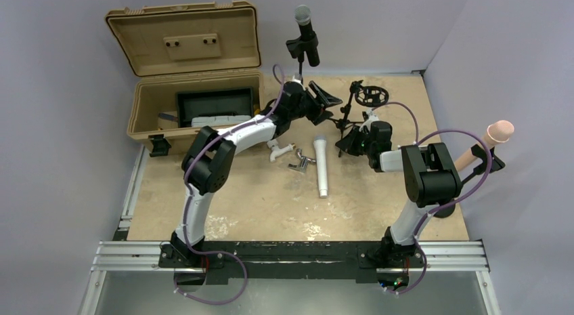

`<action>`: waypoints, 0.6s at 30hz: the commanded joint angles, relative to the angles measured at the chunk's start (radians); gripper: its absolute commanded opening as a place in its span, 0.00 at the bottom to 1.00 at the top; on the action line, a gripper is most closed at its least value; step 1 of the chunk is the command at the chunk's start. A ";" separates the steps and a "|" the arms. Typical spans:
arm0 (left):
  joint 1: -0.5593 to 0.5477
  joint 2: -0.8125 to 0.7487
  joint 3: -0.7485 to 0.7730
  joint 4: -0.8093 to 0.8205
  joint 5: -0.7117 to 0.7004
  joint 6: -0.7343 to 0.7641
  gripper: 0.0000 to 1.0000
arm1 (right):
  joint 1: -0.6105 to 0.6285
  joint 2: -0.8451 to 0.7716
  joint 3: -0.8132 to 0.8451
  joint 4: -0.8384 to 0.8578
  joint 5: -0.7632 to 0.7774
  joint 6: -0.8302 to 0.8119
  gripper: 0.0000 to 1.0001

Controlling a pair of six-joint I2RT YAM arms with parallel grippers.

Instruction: Remove the microphone from the stand

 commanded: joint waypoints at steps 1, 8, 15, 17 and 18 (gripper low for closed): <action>-0.006 -0.143 -0.010 -0.054 -0.045 0.414 0.64 | 0.002 0.000 0.020 0.017 0.002 -0.001 0.00; -0.038 -0.124 0.068 -0.172 -0.078 0.823 0.61 | 0.002 -0.002 0.019 0.018 0.002 -0.001 0.00; -0.038 -0.046 0.124 -0.094 0.019 0.888 0.59 | 0.002 0.000 0.019 0.019 0.002 -0.001 0.00; -0.039 -0.020 0.148 -0.087 0.030 0.879 0.60 | 0.002 0.002 0.019 0.019 0.001 -0.001 0.00; -0.038 -0.006 0.162 -0.093 0.033 0.874 0.60 | 0.002 0.002 0.019 0.019 0.000 -0.001 0.00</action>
